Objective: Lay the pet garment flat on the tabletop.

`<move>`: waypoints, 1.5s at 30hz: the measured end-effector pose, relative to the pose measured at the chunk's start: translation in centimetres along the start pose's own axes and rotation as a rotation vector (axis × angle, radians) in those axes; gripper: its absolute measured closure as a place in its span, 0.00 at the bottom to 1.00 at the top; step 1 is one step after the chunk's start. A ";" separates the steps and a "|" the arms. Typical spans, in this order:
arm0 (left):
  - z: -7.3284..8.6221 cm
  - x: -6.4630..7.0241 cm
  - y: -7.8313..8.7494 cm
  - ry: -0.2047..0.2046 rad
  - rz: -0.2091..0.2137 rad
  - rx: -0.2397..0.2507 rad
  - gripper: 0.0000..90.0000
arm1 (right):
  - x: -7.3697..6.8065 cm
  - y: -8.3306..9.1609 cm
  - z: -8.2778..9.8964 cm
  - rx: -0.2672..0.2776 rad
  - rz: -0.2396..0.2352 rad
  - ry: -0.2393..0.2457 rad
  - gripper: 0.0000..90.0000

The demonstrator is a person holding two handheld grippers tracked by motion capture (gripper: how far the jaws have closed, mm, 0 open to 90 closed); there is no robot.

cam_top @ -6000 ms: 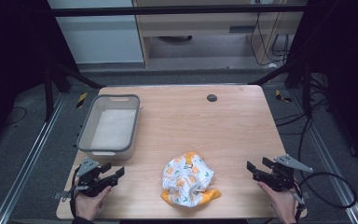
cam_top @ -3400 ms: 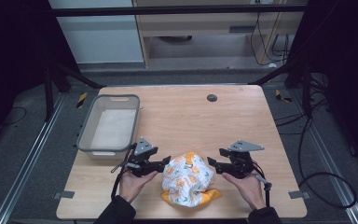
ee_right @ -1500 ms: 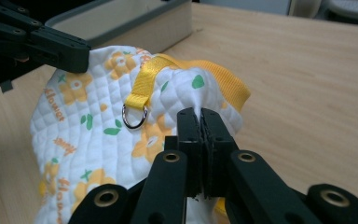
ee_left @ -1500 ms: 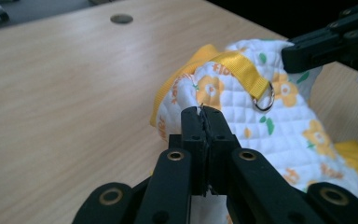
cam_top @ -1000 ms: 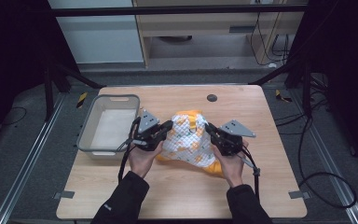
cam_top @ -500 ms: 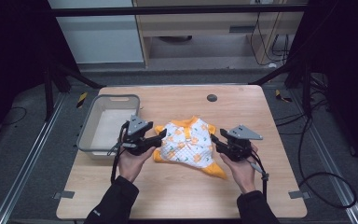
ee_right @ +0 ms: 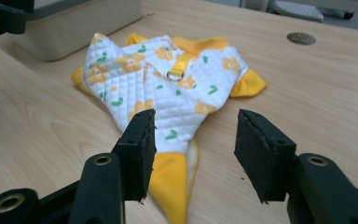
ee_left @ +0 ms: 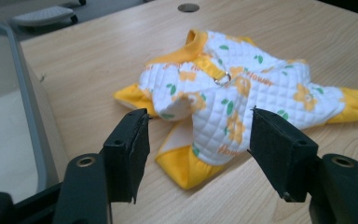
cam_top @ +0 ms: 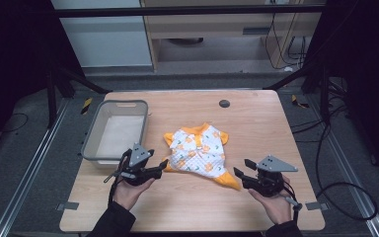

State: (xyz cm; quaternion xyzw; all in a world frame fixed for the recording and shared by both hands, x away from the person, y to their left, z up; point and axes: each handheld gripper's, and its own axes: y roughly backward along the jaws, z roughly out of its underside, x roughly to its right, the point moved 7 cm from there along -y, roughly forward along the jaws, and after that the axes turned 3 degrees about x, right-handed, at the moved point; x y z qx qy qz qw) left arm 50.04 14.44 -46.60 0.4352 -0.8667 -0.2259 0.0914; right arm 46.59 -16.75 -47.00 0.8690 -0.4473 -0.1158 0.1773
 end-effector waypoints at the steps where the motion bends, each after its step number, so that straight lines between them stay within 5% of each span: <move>1: 0.5 0.0 -0.3 -0.006 0.002 -0.028 0.42 | 0.0 0.1 0.4 -0.007 -0.002 -0.004 0.53; 11: 3.2 -0.2 -2.4 -0.054 -0.004 -0.153 0.41 | -0.2 -1.2 3.8 -0.094 -0.027 -0.028 0.54; 25: 5.3 0.2 -5.2 -0.078 0.020 -0.231 0.55 | -1.8 -3.4 5.5 -0.185 -0.077 0.010 0.56; 37: 5.4 0.2 -5.4 -0.047 0.020 -0.242 0.93 | -1.7 -4.1 6.2 -0.255 -0.079 -0.004 0.84; 45: 4.2 0.7 -4.2 -0.032 0.065 -0.196 0.97 | -2.2 -3.5 5.4 -0.249 -0.124 -0.018 0.94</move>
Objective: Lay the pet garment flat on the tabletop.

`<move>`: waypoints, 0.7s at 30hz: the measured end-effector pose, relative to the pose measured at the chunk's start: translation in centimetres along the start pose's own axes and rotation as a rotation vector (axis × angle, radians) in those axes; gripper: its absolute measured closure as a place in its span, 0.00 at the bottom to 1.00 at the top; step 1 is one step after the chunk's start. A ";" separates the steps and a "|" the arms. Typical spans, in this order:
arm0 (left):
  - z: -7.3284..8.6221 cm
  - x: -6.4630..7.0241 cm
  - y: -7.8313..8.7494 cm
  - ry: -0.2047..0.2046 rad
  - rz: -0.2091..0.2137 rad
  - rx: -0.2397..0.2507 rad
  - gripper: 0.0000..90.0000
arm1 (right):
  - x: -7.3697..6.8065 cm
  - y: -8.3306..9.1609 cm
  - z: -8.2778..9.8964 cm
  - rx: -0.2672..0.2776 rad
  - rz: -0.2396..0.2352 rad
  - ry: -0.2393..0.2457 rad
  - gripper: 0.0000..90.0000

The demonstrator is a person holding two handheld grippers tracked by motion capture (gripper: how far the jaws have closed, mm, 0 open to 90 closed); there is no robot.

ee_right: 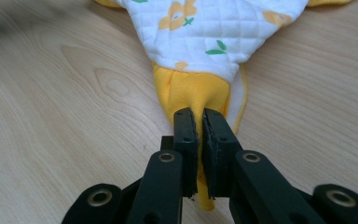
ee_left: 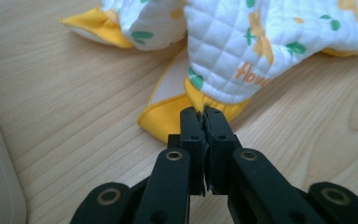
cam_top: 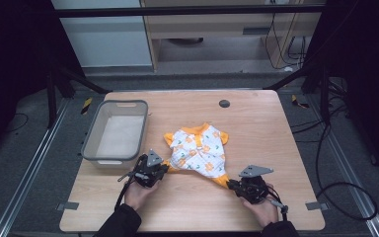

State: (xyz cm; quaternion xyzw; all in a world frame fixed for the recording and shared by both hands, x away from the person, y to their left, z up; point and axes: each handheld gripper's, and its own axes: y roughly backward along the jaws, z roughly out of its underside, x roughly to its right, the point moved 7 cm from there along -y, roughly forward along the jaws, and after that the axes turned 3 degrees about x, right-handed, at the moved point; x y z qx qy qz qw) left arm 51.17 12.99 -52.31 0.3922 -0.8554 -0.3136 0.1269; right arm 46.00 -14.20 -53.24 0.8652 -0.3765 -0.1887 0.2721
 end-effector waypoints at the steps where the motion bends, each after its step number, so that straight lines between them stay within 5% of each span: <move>1: -0.2 0.1 0.3 0.002 0.010 0.008 0.97 | 0.0 0.2 -0.1 0.007 -0.002 0.001 0.94; 14: -3.1 2.0 6.0 0.000 0.117 0.149 0.97 | -0.1 6.0 -2.9 0.225 -0.039 -0.011 0.94; 18: -3.6 2.7 6.2 -0.002 0.132 0.160 0.97 | 0.0 7.1 -3.6 0.278 -0.046 -0.017 0.94; 21: -3.4 2.5 5.4 -0.004 0.103 0.130 0.97 | 0.6 6.8 -3.6 0.281 -0.035 -0.038 0.94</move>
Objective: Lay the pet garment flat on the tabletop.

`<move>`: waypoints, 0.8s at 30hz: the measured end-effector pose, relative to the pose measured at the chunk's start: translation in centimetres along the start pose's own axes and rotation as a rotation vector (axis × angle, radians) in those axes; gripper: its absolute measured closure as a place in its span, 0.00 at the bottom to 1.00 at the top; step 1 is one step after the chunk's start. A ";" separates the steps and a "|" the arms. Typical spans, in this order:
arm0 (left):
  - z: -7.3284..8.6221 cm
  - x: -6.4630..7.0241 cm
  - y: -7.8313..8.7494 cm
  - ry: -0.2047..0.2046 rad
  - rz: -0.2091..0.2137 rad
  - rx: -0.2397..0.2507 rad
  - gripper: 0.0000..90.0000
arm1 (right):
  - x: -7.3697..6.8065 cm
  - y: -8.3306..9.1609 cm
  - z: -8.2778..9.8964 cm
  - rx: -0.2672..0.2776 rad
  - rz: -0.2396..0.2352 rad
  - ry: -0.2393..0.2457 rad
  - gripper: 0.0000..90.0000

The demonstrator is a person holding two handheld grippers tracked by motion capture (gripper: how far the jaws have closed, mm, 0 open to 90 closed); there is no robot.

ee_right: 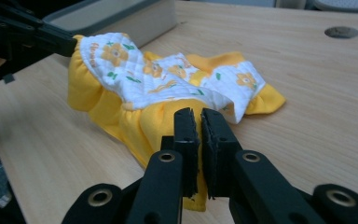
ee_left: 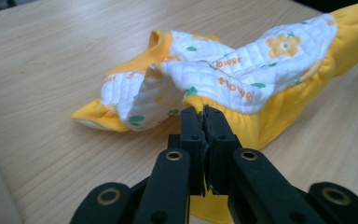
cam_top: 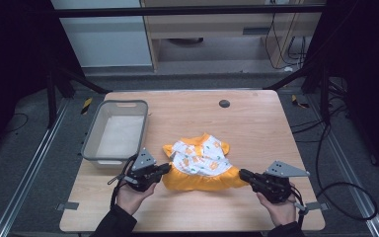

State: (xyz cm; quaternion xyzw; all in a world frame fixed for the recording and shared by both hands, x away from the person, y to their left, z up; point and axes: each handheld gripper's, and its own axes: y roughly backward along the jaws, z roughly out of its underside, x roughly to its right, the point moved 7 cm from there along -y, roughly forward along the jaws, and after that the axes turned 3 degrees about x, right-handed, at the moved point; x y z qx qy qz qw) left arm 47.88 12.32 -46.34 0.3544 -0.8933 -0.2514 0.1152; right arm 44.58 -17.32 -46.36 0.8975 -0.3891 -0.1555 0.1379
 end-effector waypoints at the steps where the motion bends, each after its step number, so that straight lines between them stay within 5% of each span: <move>1: 0.3 -0.2 -0.4 0.003 -0.010 -0.016 0.97 | 0.4 -0.4 0.3 -0.013 0.009 -0.001 0.94; 11: 2.7 -2.3 -3.9 0.026 -0.083 -0.131 0.96 | 3.2 -4.6 2.5 -0.132 0.138 0.014 0.93; 20: 4.1 -2.6 -5.4 0.008 -0.121 -0.194 0.95 | 3.6 -5.9 4.0 -0.197 0.173 0.052 0.91; 24: 4.0 -2.5 -5.3 -0.005 -0.132 -0.189 0.85 | 3.6 -6.0 4.2 -0.210 0.185 0.071 0.86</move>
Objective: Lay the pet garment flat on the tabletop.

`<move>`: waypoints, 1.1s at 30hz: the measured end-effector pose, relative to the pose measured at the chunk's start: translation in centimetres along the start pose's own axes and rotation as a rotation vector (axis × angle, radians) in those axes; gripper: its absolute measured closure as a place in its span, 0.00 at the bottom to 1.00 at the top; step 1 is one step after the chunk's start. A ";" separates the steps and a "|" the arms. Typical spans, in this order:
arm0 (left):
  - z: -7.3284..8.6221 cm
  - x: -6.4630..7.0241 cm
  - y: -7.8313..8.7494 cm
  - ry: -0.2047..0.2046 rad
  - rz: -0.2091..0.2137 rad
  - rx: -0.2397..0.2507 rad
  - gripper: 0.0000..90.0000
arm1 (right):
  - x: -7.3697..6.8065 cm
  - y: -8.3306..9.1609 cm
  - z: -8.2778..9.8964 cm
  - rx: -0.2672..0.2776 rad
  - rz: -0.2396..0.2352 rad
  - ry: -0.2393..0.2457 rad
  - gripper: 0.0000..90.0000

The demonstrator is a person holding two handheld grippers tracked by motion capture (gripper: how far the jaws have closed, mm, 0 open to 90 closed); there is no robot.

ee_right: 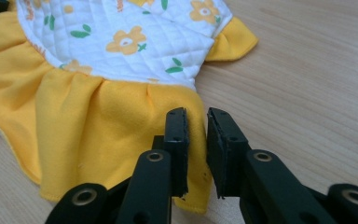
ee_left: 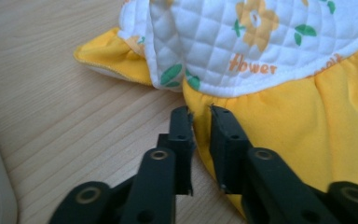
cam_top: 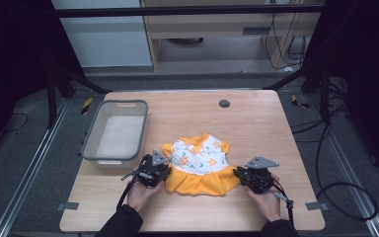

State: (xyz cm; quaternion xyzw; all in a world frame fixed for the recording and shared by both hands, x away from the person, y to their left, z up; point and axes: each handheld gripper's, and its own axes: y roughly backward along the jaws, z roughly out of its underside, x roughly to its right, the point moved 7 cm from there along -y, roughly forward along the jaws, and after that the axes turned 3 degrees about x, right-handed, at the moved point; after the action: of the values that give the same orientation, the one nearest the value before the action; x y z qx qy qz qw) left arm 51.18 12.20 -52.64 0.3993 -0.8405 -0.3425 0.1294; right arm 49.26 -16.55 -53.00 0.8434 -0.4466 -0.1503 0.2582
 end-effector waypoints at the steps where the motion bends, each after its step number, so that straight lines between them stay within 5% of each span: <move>1: -0.2 0.0 0.3 0.001 -0.005 0.015 0.80 | -0.1 0.2 -0.1 0.012 -0.002 -0.003 0.84; 5: -0.5 -0.4 1.9 0.008 -0.019 0.057 0.66 | -0.3 1.3 -0.9 0.070 -0.009 0.000 0.79; 14: -0.3 0.8 4.2 0.007 0.032 0.104 0.62 | -1.7 2.6 -1.1 0.112 -0.056 0.015 0.72; 20: -0.1 2.9 2.7 -0.026 0.095 0.070 0.75 | -2.9 1.3 -1.0 0.099 -0.113 0.012 0.86; 26: 0.0 4.0 0.6 -0.064 0.076 0.035 0.91 | -4.1 -1.1 -0.8 0.040 -0.113 0.058 0.99; 33: 0.9 5.1 -0.8 -0.107 0.092 -0.030 1.00 | -4.8 -2.4 0.4 -0.052 -0.121 0.108 1.00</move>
State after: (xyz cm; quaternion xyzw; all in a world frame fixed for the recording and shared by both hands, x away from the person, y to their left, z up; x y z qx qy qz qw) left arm 47.88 8.39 -54.13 0.3394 -0.8585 -0.3695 0.1058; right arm 48.01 -11.52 -54.61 0.8687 -0.3763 -0.1314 0.2941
